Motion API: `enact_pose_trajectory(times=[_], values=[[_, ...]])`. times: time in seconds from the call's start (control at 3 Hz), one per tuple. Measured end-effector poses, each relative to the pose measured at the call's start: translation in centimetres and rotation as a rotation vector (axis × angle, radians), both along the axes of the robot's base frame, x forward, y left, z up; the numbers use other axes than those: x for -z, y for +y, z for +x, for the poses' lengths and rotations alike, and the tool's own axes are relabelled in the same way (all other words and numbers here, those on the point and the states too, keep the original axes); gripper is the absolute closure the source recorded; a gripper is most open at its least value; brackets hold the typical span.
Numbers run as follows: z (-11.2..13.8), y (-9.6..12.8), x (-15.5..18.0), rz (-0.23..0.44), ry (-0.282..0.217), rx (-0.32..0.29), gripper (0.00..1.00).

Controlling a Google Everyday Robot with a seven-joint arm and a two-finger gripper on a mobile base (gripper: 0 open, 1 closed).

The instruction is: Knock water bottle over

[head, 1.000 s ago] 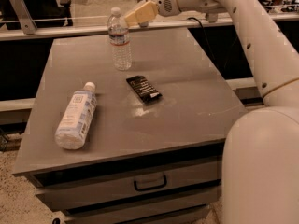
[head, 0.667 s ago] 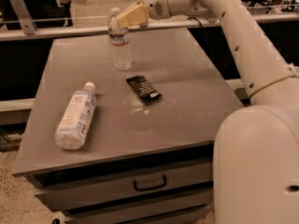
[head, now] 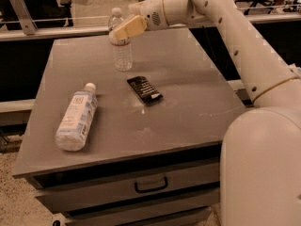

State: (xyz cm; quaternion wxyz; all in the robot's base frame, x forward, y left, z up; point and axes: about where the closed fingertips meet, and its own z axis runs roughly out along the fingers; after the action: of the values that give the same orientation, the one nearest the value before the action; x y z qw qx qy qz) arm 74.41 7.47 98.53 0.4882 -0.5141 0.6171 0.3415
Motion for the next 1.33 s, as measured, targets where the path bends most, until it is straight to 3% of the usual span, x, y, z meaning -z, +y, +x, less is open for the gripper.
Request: enact_pose_trajectory(times=[0.67,1.0,1.33], values=[[-0.3,1.0,2.3,-0.016,0.03,0.018,0.0],[-0.1,1.5,3.5,0.002,0.018,0.049,0.0],[0.1,1.3,4.7,0.051,0.037,0.098,0.0]])
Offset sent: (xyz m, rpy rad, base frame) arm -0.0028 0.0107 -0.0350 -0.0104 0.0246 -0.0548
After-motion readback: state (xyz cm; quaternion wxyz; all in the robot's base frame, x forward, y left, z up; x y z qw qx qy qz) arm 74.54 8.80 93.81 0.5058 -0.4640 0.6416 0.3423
